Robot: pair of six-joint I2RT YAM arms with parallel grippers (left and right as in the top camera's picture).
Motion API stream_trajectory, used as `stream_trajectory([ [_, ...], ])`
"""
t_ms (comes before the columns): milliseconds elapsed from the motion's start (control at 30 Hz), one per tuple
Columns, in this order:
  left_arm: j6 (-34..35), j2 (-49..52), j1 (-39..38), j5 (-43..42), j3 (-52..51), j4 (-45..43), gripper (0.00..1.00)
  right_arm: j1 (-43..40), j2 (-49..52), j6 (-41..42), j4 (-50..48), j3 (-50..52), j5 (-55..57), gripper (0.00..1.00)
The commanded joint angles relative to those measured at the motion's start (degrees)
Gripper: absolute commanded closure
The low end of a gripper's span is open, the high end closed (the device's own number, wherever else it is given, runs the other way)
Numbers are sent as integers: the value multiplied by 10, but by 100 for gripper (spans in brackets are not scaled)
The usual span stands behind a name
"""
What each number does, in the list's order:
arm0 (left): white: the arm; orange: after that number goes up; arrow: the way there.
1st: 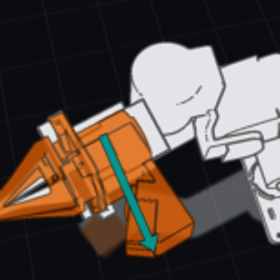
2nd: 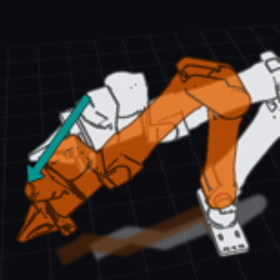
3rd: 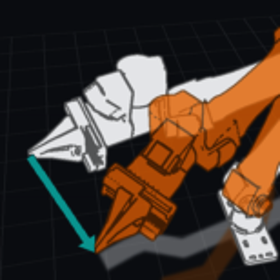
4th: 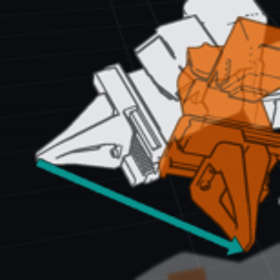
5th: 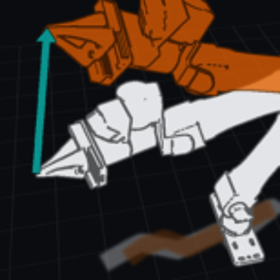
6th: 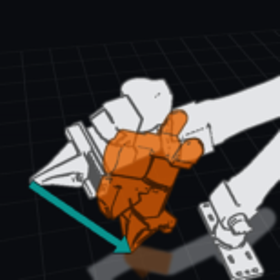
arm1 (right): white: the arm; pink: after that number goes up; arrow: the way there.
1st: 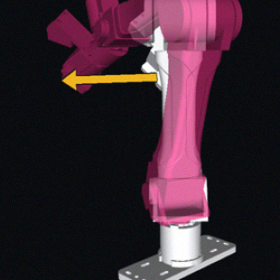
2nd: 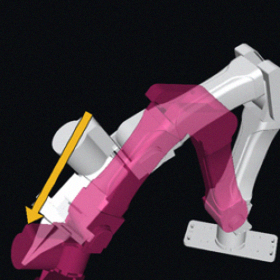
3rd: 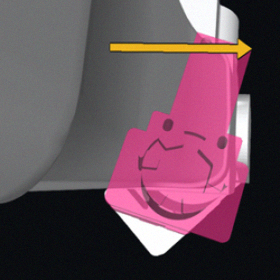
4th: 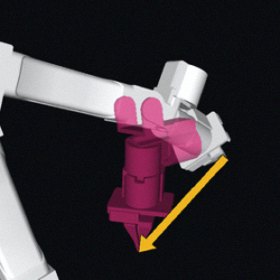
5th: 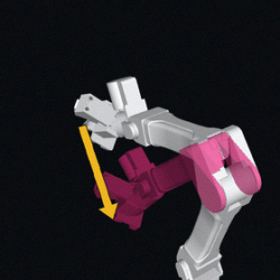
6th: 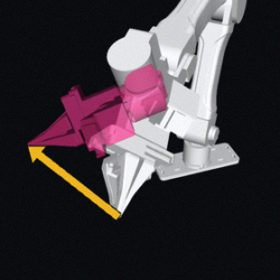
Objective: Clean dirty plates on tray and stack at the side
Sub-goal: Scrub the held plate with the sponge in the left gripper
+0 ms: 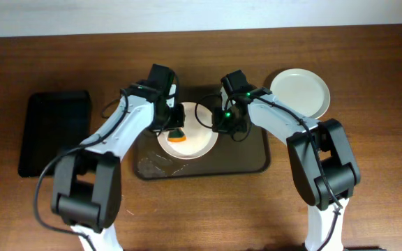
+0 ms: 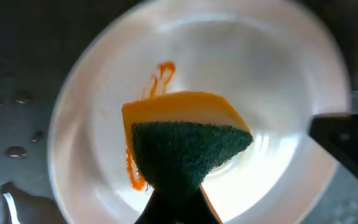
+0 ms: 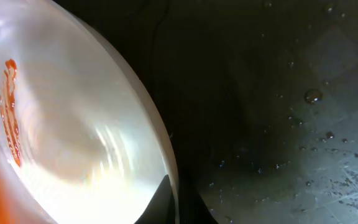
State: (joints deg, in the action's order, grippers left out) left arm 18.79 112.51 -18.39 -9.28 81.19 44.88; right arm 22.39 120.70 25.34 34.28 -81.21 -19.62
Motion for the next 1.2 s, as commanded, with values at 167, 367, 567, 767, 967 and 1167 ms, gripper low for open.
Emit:
stream_trajectory([
  [167,13,76,-19,141,-8,-31,98,4,25,37,6,7,23,96],
  [367,13,70,-18,414,61,50,100,4,25,35,18,7,23,96],
  [567,-4,41,-19,57,67,-14,100,4,25,35,28,7,22,96],
  [767,-4,48,-22,20,-14,-108,100,4,25,35,28,7,22,96],
  [967,-4,48,-19,382,-55,-122,100,4,25,35,37,7,22,96],
  [1167,18,-15,-21,563,-30,-56,100,4,21,35,62,-5,33,96],
])
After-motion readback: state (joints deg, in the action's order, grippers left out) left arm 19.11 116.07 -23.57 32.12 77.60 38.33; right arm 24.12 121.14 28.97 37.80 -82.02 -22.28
